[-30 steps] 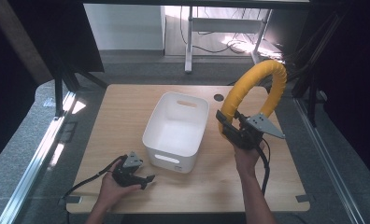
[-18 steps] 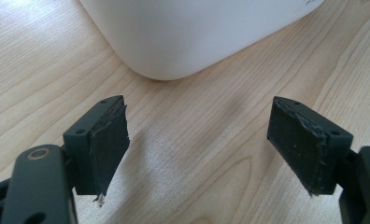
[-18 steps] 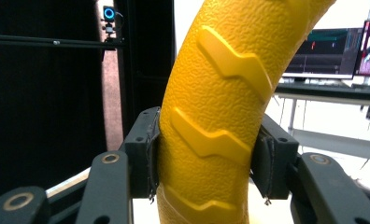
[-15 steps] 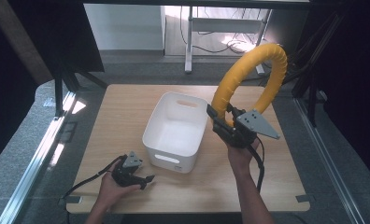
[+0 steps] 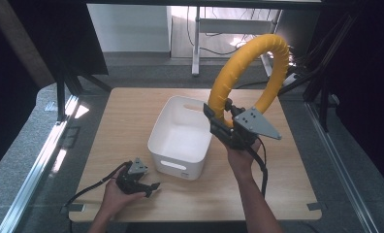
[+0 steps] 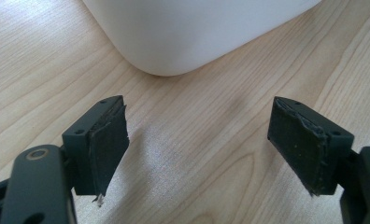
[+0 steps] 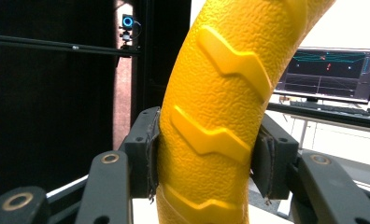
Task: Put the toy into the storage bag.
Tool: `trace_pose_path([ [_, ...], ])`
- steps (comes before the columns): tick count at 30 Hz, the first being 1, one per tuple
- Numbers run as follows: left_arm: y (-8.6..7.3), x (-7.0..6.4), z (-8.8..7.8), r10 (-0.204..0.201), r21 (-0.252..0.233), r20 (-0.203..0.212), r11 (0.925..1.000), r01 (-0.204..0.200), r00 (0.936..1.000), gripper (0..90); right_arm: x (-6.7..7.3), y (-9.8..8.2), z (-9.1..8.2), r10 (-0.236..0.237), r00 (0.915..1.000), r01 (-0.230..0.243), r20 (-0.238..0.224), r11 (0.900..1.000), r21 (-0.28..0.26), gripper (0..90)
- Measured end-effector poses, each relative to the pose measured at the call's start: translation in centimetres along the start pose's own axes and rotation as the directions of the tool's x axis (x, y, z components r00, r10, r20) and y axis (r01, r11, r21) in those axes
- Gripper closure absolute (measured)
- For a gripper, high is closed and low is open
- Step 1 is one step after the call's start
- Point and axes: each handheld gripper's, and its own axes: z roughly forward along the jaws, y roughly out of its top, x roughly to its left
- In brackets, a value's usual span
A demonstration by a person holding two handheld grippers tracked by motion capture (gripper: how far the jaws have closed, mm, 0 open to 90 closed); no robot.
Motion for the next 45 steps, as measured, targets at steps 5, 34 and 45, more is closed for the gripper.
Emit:
trace_pose_path([
  [5, 0.0, 0.1, -0.1, 0.001, 0.001, -0.001, 1.0, -0.001, 1.0, 20.2, 0.5, 0.7, 0.7, -0.008, 0.9999, 0.008, -0.013, 1.0, -0.002, 49.8],
  [34, -0.3, 0.6, -0.4, -0.033, -0.012, 0.006, 0.9994, 0.033, 0.9994, 20.3, 3.7, 2.6, 3.4, -0.034, 0.9966, 0.034, -0.075, 0.999, -0.009, 49.8],
  [45, -0.3, 0.6, -0.4, -0.03, -0.009, 0.005, 0.9995, 0.03, 0.9995, 20.3, 5.3, 1.9, 4.5, -0.04, 0.9927, 0.04, -0.114, 0.999, 0.004, 49.7],
])
